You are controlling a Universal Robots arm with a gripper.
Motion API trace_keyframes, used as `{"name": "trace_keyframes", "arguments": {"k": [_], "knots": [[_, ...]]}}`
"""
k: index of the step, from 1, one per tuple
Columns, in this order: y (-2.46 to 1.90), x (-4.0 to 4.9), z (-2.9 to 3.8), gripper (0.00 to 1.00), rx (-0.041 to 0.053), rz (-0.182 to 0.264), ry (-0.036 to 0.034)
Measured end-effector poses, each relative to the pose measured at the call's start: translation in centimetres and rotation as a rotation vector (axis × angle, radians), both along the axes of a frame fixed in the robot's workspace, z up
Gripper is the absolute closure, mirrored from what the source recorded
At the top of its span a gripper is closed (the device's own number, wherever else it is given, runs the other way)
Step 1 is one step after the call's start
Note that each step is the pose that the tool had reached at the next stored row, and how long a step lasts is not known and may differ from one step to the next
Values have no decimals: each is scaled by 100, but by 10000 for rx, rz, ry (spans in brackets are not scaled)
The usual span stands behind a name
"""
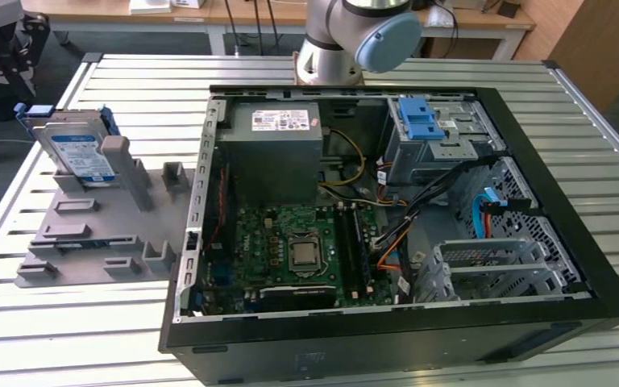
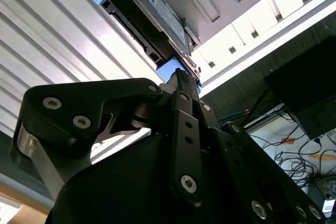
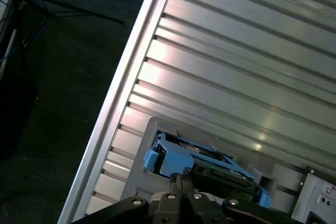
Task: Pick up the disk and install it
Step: 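Pick up the disk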
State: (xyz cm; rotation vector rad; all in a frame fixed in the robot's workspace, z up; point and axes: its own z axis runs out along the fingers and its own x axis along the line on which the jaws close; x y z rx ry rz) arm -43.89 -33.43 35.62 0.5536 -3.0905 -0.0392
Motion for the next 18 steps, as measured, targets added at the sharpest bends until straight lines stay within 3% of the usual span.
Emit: {"name": "trace_keyframes", "arguments": {"k": [18], "knots": [[0,0,0,89,0,1205,0]]}}
